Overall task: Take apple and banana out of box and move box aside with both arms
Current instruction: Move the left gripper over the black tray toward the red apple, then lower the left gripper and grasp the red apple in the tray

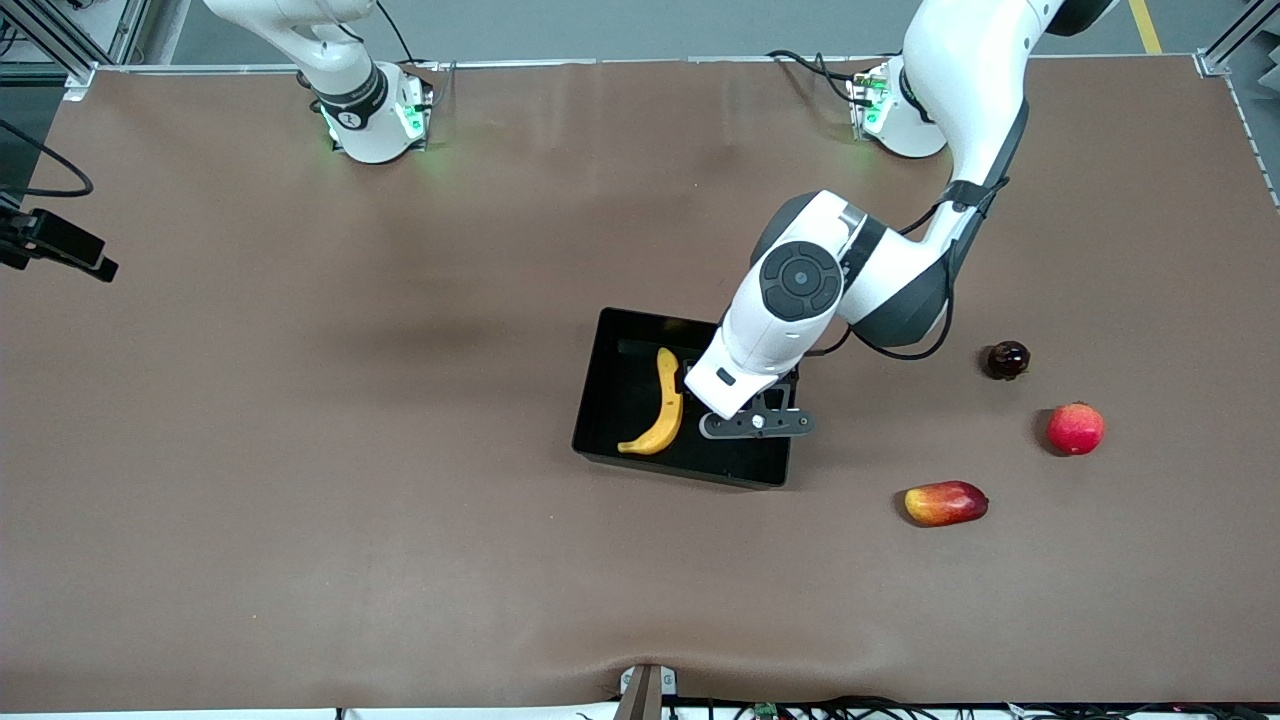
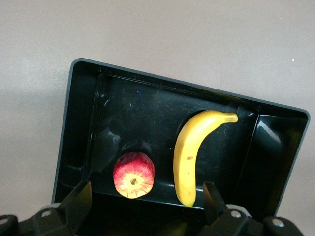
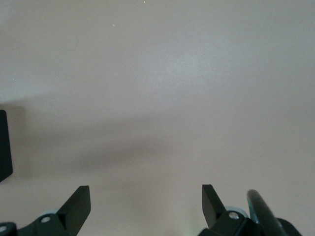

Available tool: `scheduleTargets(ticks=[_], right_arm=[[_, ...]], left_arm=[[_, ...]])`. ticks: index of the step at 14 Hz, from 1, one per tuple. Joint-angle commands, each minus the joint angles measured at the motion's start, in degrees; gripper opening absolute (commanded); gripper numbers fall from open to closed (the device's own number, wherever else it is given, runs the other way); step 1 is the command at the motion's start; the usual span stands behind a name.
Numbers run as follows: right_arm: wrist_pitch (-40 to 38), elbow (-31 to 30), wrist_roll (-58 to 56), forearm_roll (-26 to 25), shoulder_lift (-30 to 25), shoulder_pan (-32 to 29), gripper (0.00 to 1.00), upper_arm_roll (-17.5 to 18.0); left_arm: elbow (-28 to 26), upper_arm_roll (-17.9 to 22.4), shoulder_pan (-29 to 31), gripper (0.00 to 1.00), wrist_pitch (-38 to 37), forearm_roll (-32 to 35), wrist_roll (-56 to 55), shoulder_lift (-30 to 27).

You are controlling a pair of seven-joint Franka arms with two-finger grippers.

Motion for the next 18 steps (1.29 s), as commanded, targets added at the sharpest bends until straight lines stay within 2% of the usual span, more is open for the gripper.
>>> scheduleTargets(ticks=[1,8,14,18], right_arm=[[0.01,0.85,0.67,0.78,0.31,-0.06,1.00,-0.11],[0.37,0.85,0.67,0.69,0.31,0.03,1.00,-0.11],[0.45,0.85,0.59,0.61,0.31,-0.06,1.00,-0.11],[0.63,0.85,0.67,0.69,0.31,-0.15,1.00,-0.11]], left_arm=[[1.12,0.56,-0.80,1.00,0.10,1.42,-1.68,0.36],[1.12,0.56,-0.89,1.00,1.33,1.42,-1.77,0.62],[1.12,0.73,-2.47,1.00,4.15,1.60,-1.60,2.99],[-0.19,1.61,-4.76,1.00,4.77,5.55,-2.90,4.31]])
